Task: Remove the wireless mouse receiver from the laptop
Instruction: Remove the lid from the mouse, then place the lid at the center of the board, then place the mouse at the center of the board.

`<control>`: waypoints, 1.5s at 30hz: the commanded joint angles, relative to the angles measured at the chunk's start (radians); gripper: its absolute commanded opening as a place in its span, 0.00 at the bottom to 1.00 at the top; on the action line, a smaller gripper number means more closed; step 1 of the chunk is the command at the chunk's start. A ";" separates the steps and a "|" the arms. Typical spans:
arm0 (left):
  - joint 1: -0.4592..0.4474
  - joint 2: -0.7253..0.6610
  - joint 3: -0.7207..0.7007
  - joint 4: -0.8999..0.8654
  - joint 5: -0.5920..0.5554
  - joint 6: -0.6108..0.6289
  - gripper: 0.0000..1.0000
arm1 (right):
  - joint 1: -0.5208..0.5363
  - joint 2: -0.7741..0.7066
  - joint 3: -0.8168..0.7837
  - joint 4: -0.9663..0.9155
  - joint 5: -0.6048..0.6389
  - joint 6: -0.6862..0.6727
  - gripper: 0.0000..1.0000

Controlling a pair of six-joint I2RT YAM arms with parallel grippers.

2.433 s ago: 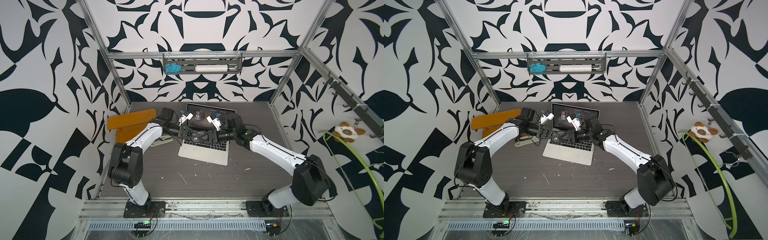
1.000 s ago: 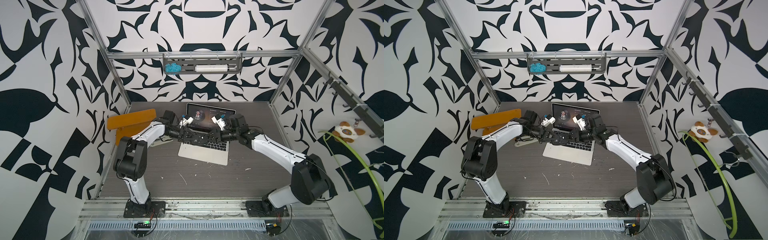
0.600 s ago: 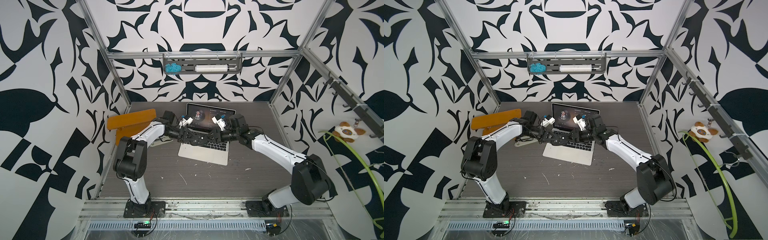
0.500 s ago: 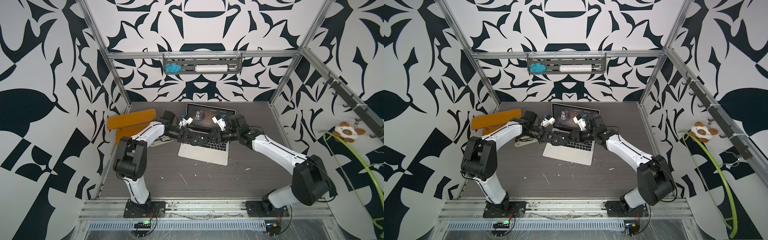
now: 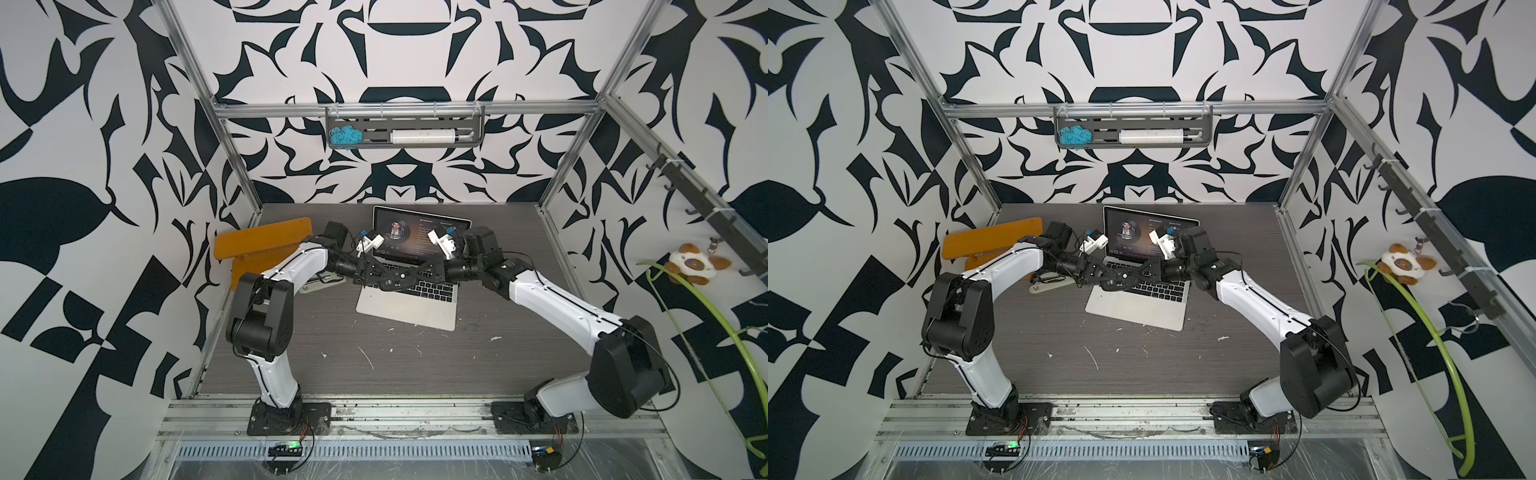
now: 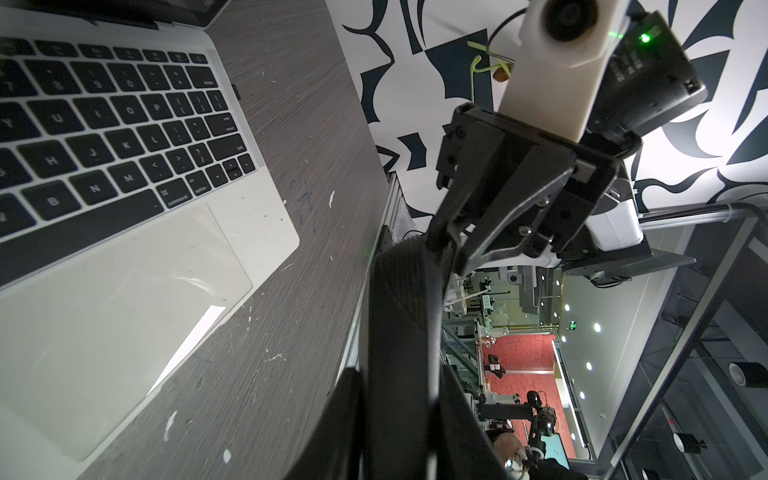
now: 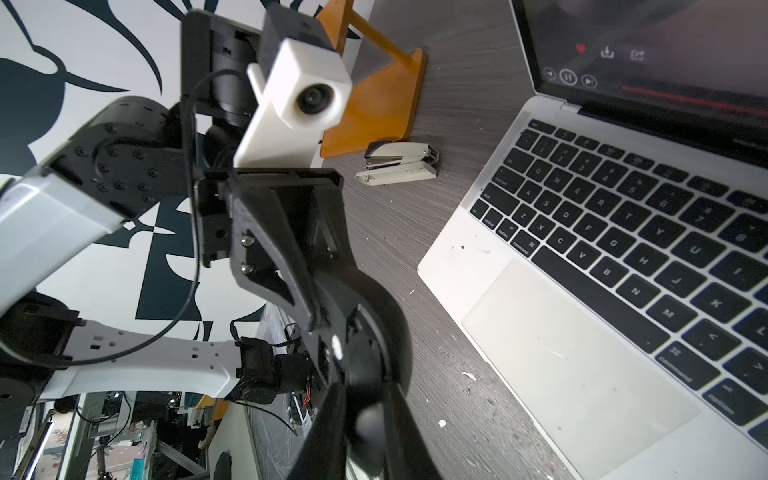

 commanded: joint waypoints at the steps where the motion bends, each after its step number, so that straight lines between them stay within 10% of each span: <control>1: 0.010 0.016 0.032 -0.020 0.055 0.005 0.00 | 0.002 -0.027 -0.017 0.040 0.006 0.015 0.00; 15: 0.053 0.043 -0.013 0.161 -0.018 -0.195 0.00 | 0.002 -0.138 -0.114 0.230 -0.028 0.069 0.00; 24: 0.033 0.003 -0.116 0.279 -0.107 -0.316 0.00 | 0.007 -0.276 -0.088 -0.246 0.513 -0.239 0.00; 32: -0.201 0.009 -0.280 0.503 -0.211 -0.471 0.00 | 0.113 -0.165 -0.114 -0.369 1.021 -0.367 0.00; 45: -0.313 0.145 -0.343 0.572 -0.257 -0.480 0.00 | 0.174 0.097 -0.131 -0.445 1.304 -0.479 0.00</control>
